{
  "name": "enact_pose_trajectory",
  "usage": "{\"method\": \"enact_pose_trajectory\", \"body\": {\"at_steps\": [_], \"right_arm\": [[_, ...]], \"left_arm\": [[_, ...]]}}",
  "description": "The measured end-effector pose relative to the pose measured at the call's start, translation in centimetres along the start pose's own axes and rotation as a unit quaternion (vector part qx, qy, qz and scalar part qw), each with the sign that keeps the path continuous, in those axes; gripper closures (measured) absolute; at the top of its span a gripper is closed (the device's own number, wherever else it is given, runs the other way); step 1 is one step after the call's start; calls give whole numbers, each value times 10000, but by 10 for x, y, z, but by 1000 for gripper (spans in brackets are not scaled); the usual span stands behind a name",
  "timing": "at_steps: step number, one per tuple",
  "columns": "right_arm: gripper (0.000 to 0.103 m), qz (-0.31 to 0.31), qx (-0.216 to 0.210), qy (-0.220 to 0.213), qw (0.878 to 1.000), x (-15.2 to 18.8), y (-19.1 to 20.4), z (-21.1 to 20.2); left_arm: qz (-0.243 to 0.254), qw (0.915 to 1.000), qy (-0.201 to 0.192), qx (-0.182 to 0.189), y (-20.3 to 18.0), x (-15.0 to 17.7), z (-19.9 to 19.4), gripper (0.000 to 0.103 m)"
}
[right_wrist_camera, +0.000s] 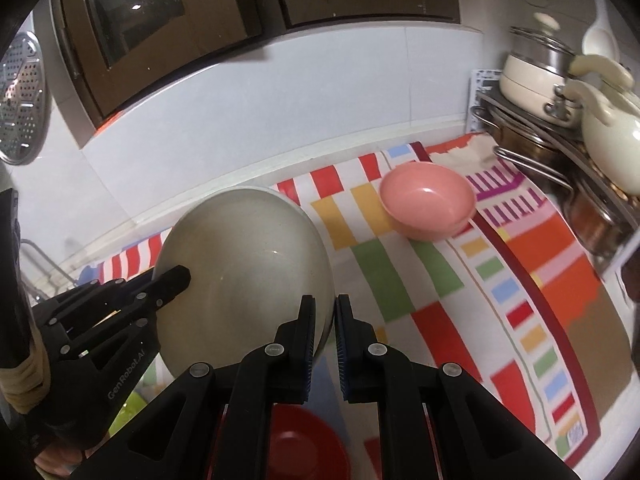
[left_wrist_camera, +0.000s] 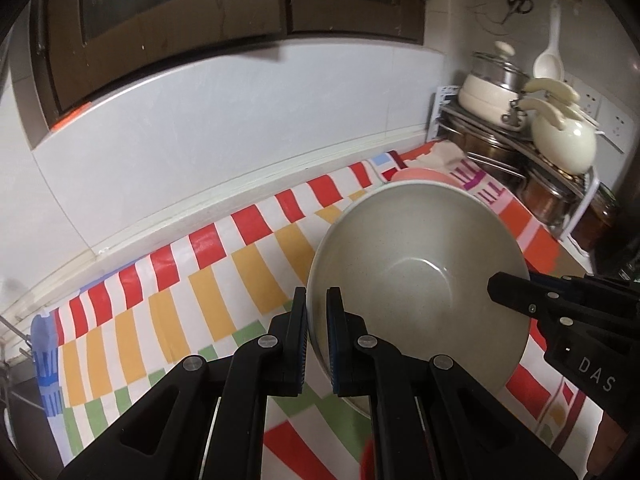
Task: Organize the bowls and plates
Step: 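Carry the white bowl with both grippers and lower it onto the red bowl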
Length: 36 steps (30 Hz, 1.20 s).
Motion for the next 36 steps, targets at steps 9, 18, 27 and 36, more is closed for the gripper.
{"method": "enact_pose_trajectory", "body": {"at_steps": [9, 18, 27, 36], "right_arm": [[91, 193, 69, 100, 9997, 41, 1, -32], [91, 236, 73, 366, 9990, 75, 4, -38], [91, 316, 64, 698, 9970, 96, 1, -26], [91, 358, 58, 932, 9950, 106, -1, -15]], "left_arm": [[84, 9999, 64, 109, -17, 33, -31, 93], [57, 9995, 312, 83, -19, 68, -37, 92], [99, 9979, 641, 16, -24, 96, -25, 92], [89, 9961, 876, -5, -26, 111, -16, 92]]}}
Point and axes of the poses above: each gripper's, at about its wrist camera, not at the fingertips, and z roughly the way its jaws point, y to its left, x to its underside, the point moved 6 cm from there along z, roughly the way its jaws point, and after that the axes turned 7 degrees about -z, right-handed, at the moved point
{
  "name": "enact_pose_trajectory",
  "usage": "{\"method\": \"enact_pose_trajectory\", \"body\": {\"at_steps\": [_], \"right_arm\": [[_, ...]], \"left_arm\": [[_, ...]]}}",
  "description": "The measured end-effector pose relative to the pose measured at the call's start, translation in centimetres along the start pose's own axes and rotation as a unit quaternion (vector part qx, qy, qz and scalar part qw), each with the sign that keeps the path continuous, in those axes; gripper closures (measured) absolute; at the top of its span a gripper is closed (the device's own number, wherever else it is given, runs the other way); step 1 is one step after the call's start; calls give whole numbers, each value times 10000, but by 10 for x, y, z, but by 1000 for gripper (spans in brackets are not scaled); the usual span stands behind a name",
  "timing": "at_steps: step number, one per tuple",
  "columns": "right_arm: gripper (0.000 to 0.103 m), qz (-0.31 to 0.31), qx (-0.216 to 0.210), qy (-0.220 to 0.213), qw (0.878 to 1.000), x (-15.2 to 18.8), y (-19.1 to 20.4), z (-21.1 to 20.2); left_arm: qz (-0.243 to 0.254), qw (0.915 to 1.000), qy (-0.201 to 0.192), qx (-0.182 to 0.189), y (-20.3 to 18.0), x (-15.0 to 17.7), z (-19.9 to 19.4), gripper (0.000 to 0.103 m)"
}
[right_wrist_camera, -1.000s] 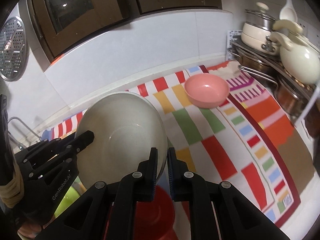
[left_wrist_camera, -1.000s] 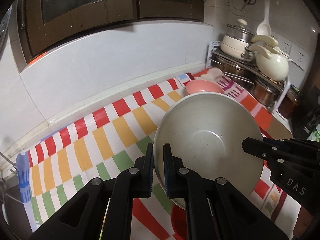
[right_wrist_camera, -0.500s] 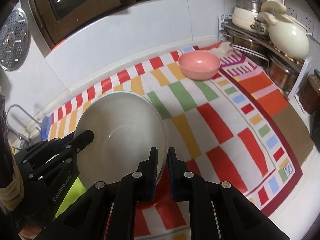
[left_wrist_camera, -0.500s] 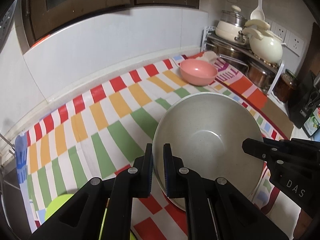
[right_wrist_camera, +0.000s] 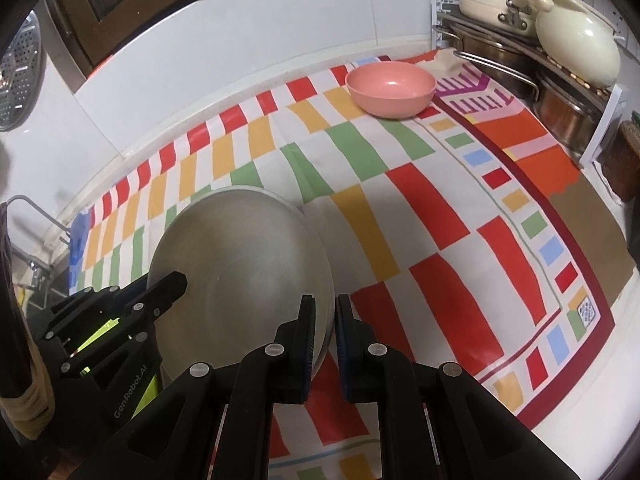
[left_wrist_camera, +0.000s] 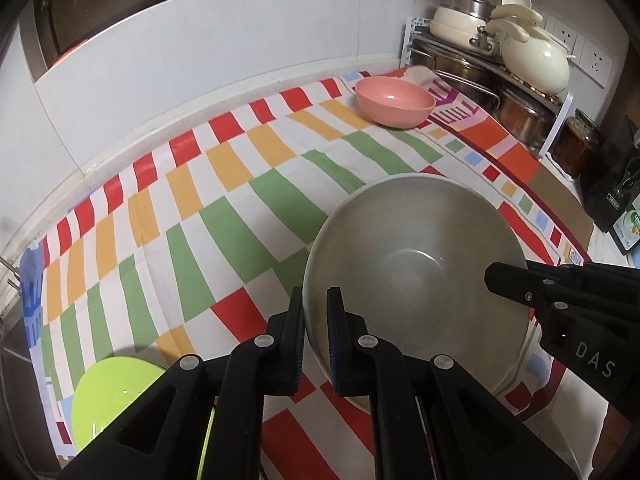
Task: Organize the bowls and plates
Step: 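Carry the white bowl with both grippers and lower it onto the red bowl, then open both grippers and release the white bowl's rim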
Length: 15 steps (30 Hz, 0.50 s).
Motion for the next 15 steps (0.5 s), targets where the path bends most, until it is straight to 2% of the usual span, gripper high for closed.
{"method": "enact_pose_trajectory", "body": {"at_steps": [9, 14, 15], "right_arm": [[91, 7, -70, 137, 9999, 3, 0, 11], [90, -39, -36, 95, 9999, 2, 2, 12], [90, -41, -44, 116, 9999, 2, 1, 12]], "left_arm": [[-32, 9999, 111, 35, 3, 2, 7, 90], [-20, 9998, 156, 145, 3, 2, 10, 82], [8, 9998, 166, 131, 3, 2, 10, 77]]}}
Point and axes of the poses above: each gripper's, at about its wrist camera, not at the fingertips, and z roughly the way its jaws point, y to its left, x to its underside, the point moved 6 cm from there along z, roughly the way its jaws point, and after that the axes turned 7 degrees about -z, right-handed, at the moved point
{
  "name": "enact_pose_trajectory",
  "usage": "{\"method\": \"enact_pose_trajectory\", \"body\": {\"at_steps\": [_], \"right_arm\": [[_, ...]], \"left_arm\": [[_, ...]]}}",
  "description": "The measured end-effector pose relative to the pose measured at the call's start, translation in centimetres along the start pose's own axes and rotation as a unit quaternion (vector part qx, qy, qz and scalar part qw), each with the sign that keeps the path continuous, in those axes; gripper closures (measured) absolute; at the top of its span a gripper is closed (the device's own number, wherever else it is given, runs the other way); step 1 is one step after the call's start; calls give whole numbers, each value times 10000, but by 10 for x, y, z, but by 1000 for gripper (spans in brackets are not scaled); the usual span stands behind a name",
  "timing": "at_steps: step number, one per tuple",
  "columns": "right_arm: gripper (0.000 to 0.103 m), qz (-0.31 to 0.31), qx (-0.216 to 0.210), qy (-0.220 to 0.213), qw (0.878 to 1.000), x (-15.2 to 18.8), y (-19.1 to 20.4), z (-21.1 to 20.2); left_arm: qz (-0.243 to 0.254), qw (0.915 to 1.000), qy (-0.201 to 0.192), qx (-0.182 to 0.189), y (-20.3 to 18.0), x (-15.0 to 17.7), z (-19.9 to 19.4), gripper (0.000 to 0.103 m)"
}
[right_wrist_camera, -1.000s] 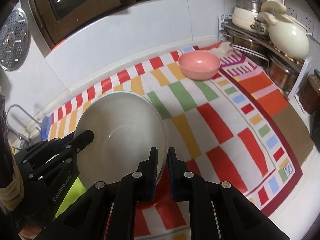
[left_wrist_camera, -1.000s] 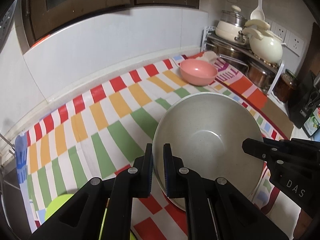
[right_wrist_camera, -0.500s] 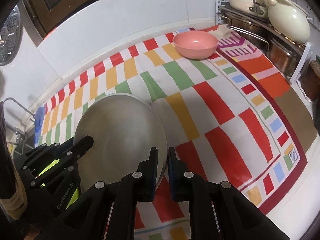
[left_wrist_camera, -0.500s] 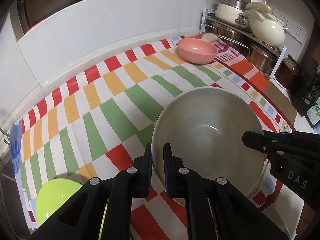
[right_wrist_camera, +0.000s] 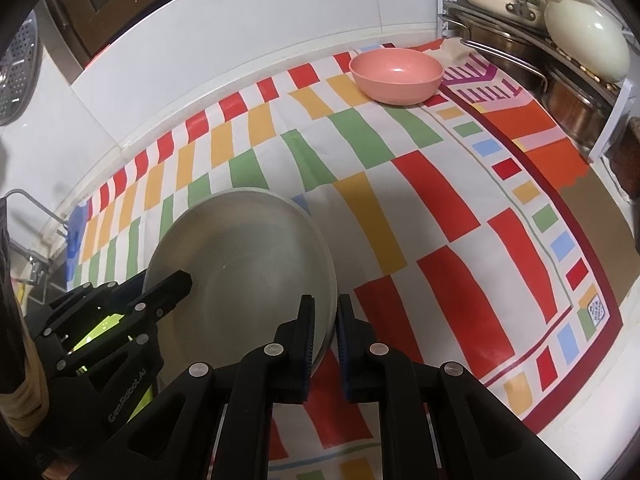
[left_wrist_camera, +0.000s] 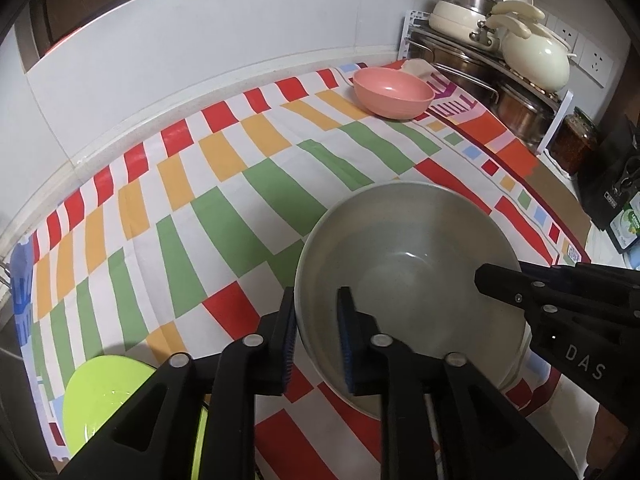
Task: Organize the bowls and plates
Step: 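Open both grippers and release the white bowl's rim, then move both grippers toward the pink bowl by the pot rack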
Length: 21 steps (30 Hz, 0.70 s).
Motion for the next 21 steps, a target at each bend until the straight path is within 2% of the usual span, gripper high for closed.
{"method": "enact_pose_trajectory", "body": {"at_steps": [1, 2, 4, 9, 13, 21], "right_arm": [[88, -1, 13, 21, 10000, 0, 0, 1], [84, -5, 45, 35, 10000, 0, -1, 1], [72, -37, 100, -51, 9999, 0, -2, -2], [72, -37, 125, -397, 9991, -3, 2, -20], [60, -55, 345, -797, 9962, -10, 6, -40], [60, -114, 811, -1294, 9882, -28, 9, -70]], "left_arm": [[15, 10000, -18, -15, 0, 0, 0, 71], [19, 10000, -61, -42, 1, 0, -2, 69], [74, 9998, -158, -115, 2, -1, -6, 65], [67, 9992, -385, 36, 7, -12, -22, 56], [180, 9978, -633, 101, 10, -26, -38, 49], [499, 9942, -923, 248, 12, -54, -59, 44]]}}
Point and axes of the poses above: each gripper's, at about its wrist camera, not at the fingertips, and z roughly the way its jaws point, y to its left, x to its underside, the point moved 6 cm from there along z, roughly the way its jaws point, and after that the axes turned 7 degrees about -z, right-handed, at the moved point
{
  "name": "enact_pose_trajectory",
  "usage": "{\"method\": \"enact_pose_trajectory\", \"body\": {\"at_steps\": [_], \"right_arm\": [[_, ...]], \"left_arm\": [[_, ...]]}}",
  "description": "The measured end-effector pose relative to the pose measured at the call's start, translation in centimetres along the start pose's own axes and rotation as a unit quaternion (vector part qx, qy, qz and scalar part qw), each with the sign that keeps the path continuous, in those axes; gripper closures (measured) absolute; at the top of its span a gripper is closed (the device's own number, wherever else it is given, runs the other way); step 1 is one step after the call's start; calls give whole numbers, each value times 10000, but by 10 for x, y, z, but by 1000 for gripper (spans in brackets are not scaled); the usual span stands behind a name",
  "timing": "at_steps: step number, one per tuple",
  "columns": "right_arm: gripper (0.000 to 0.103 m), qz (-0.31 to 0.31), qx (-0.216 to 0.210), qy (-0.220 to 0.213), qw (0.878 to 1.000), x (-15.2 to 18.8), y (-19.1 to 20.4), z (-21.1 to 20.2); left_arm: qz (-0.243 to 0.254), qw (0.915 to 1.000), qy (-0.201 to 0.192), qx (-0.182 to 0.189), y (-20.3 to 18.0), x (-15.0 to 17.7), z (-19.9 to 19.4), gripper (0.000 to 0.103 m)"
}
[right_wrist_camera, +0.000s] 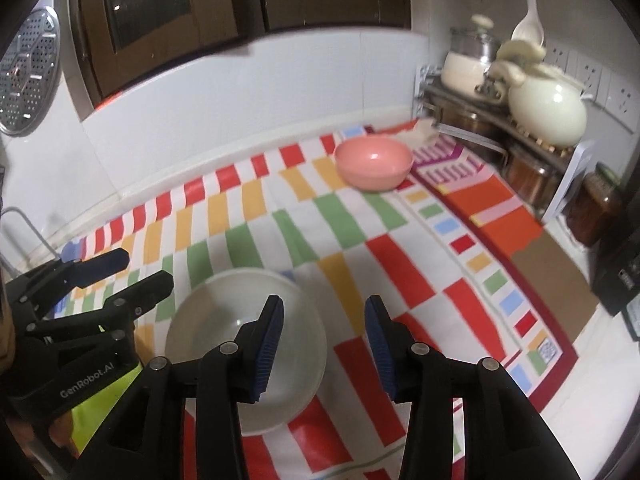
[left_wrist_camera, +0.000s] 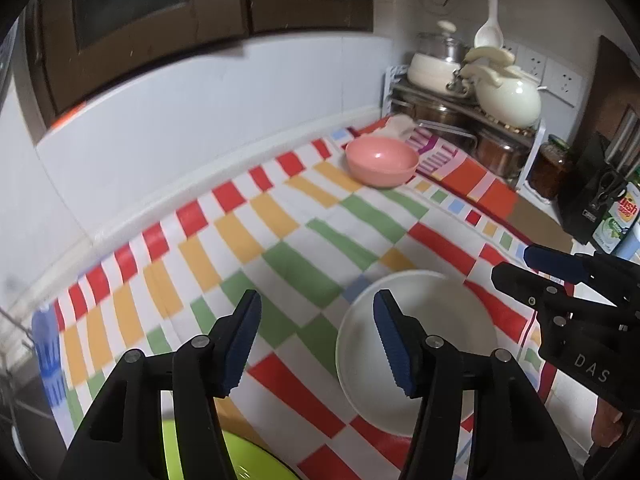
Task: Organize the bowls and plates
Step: 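Move both grippers toward the pink bowl by the pot rack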
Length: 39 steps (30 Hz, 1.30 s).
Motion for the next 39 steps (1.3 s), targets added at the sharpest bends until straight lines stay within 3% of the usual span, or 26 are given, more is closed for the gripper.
{"method": "enact_pose_trajectory", "body": {"at_steps": [9, 17, 30, 39], "right_arm": [[60, 79, 290, -419, 9987, -32, -11, -8], [60, 115, 307, -398, 9987, -65, -36, 13], [60, 98, 269, -334, 9990, -118, -85, 67], [60, 79, 216, -196, 9995, -142, -122, 121]], "left_arm": [[155, 9997, -182, -5, 1, -30, -1, 44], [93, 9998, -170, -8, -5, -64, 23, 44], [164, 9997, -152, -129, -28, -126, 90, 37], [271, 9992, 290, -86, -42, -147, 158, 37]]}}
Point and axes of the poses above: each gripper's, at about its wrist camera, not at the fingertips, and z roughly the way its jaws point, y to its left, x to its underside, the point moved 6 cm from there along z, roughly the way its jaws point, and after that the axes turned 7 degrees about -z, right-handed, at the moved point
